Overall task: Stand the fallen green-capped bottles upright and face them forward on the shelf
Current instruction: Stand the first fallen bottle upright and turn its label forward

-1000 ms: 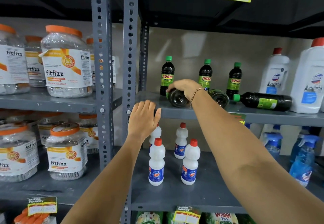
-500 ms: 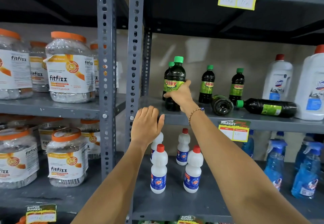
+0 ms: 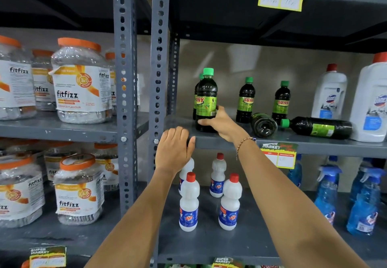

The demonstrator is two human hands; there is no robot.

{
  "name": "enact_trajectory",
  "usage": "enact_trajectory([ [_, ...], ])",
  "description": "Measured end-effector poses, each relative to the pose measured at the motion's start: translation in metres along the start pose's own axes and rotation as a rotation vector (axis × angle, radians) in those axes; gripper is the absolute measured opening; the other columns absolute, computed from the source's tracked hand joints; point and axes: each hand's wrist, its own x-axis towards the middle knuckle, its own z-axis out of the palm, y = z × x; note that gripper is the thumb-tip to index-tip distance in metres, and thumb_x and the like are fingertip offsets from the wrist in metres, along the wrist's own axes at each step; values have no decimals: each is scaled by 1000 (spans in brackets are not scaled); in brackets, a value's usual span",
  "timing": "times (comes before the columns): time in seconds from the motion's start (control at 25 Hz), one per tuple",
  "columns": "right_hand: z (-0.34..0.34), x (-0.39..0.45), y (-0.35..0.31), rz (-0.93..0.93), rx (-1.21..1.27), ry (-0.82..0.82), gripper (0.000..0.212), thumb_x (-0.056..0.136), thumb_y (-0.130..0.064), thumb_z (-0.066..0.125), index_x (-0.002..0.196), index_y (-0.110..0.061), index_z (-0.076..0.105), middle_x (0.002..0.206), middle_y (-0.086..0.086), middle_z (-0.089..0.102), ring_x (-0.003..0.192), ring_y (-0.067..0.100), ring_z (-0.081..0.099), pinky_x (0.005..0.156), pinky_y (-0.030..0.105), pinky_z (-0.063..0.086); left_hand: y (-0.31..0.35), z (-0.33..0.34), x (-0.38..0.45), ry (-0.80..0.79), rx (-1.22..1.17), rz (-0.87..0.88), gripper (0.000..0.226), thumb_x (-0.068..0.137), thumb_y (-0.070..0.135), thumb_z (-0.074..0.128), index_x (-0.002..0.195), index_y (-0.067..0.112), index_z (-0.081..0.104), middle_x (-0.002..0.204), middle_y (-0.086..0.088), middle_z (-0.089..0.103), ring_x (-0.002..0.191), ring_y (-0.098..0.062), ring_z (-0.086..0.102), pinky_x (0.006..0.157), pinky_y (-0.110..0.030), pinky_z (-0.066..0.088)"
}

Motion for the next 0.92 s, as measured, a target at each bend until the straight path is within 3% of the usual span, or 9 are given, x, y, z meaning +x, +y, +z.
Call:
enact_trajectory([
  [0.28, 0, 2, 4, -6, -32, 90, 88, 71, -7, 80, 138, -4, 23, 121, 6, 54, 115, 20, 52, 97, 32, 44, 0, 1, 0, -11, -17, -9, 40, 97, 37, 32, 85, 10, 58, 78, -5, 60, 70, -22, 56, 69, -34, 46],
  [0.44, 8, 2, 10, -125, -276, 279, 96, 56, -37, 89, 132, -8, 39, 127, 5, 49, 118, 18, 49, 99, 33, 44, 0, 0, -1, -27, -31, -19, 40, 97, 38, 32, 85, 10, 59, 79, -6, 62, 72, -23, 58, 70, -34, 47],
  [0.64, 4, 3, 7, -60, -191, 208, 76, 65, -21, 82, 127, -8, 38, 116, 7, 60, 110, 21, 59, 80, 26, 46, 0, -2, -1, -24, -43, -18, 40, 97, 38, 32, 86, 10, 59, 80, -6, 62, 72, -22, 58, 70, -34, 47],
  [0.8, 11, 0, 7, -103, -318, 286, 92, 54, -41, 88, 125, -8, 40, 122, 4, 46, 112, 18, 50, 94, 33, 47, 0, -2, -1, -22, -41, -19, 40, 96, 38, 32, 86, 10, 59, 80, -6, 62, 72, -22, 58, 71, -33, 47],
  [0.92, 7, 1, 5, -50, -225, 211, 78, 69, -25, 80, 127, -7, 31, 123, 8, 50, 112, 20, 52, 82, 29, 47, 0, -2, 0, -24, -41, -12, 40, 97, 38, 32, 86, 10, 59, 81, -6, 63, 73, -22, 59, 70, -34, 48],
])
